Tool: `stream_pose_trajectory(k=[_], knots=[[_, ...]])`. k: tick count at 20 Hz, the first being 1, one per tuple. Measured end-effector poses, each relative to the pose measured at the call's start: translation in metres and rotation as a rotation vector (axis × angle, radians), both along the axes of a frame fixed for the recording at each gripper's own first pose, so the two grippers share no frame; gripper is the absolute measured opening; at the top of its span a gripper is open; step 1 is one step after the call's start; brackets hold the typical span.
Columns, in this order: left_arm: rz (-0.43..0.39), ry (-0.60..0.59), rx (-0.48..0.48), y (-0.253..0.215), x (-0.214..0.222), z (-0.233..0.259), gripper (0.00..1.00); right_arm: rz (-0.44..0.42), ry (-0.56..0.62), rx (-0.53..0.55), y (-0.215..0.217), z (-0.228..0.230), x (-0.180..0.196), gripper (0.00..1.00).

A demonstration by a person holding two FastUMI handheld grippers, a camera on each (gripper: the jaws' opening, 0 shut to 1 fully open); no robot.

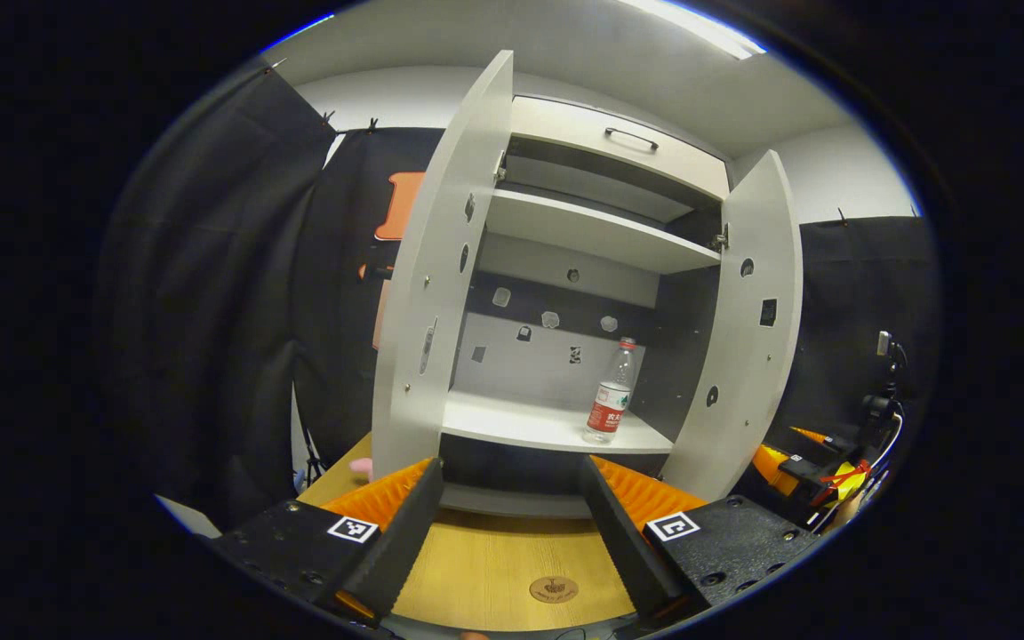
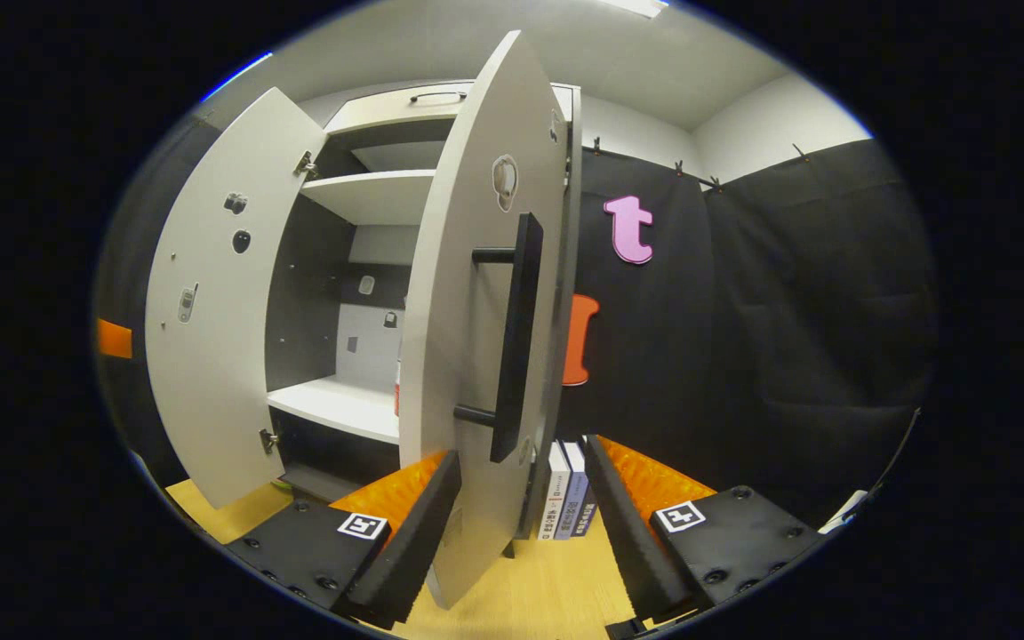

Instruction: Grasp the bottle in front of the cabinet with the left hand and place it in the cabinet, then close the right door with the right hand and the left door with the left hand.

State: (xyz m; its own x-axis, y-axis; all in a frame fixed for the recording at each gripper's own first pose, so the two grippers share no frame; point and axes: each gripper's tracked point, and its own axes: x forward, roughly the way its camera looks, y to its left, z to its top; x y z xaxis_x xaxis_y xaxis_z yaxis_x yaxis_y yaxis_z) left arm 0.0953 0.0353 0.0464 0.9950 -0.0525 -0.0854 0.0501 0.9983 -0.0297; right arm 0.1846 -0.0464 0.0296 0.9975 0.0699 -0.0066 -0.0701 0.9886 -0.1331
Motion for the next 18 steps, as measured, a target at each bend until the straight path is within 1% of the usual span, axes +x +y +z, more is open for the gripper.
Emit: stream_pose_trajectory(k=[4,7,8,10,12,13,14,15,18], knots=[[0.052,-0.011,0.011,0.020,-0.007,0.005,0.95,0.072,-0.001,0.017,0.034,-0.005,0.024,0.94],[0.094,-0.019,0.012,0.036,-0.011,0.007,0.94,0.124,0.007,0.028,0.058,-0.009,0.049,0.94],[0.106,-0.018,0.007,0.041,-0.015,0.006,0.94,0.133,0.011,0.031,0.069,-0.012,0.064,0.94],[0.122,-0.018,-0.003,0.050,-0.019,0.007,0.95,0.129,0.035,0.031,0.081,-0.022,0.090,0.94],[0.145,-0.021,0.007,0.060,-0.020,0.009,0.95,0.124,0.043,0.049,0.090,-0.025,0.111,0.94],[0.158,-0.023,0.012,0.064,-0.020,0.010,0.95,0.126,0.049,0.061,0.092,-0.027,0.116,0.94],[0.169,-0.023,0.015,0.066,-0.022,0.009,0.95,0.126,0.049,0.074,0.095,-0.027,0.119,0.91],[0.177,-0.023,0.016,0.069,-0.026,0.008,0.95,0.122,0.051,0.078,0.093,-0.027,0.118,0.94],[0.196,-0.020,0.021,0.078,-0.027,0.010,0.95,0.117,0.044,0.062,0.095,-0.027,0.121,0.94]])
